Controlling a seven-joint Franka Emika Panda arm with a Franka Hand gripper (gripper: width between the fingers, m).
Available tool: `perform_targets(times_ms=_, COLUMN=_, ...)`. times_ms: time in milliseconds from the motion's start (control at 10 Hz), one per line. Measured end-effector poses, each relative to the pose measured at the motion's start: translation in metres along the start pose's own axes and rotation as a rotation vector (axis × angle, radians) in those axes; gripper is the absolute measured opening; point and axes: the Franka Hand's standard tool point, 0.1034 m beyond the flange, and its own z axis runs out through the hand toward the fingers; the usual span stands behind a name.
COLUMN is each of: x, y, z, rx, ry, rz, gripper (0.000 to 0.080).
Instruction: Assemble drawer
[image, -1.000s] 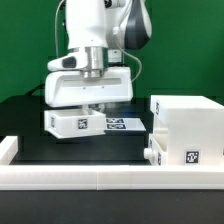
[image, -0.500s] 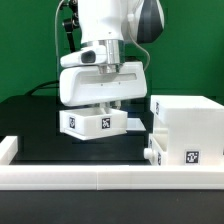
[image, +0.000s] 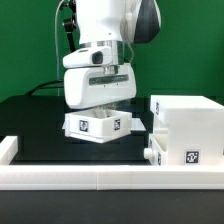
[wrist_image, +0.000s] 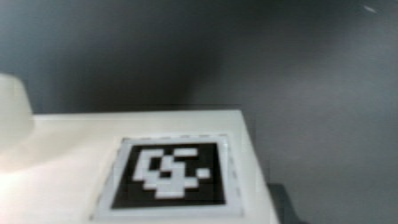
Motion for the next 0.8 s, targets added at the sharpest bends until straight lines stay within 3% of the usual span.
perform_targets(times_ms=200, x=0.009, y=0.012, z=-0.002, rx=-0.001, ry=-0.007, rz=-0.223, gripper=0.0042)
perform_targets(times_ms=600, x=0.007, y=0.012, z=0.000, rx=0.001, ry=-0.014, rz=-0.442, gripper=0.0042)
perform_targets(times_ms=800, x=0.021, y=0.026, z=-0.006, rx=0.006, ry=-0.024, rz=-0.487, gripper=0.0042)
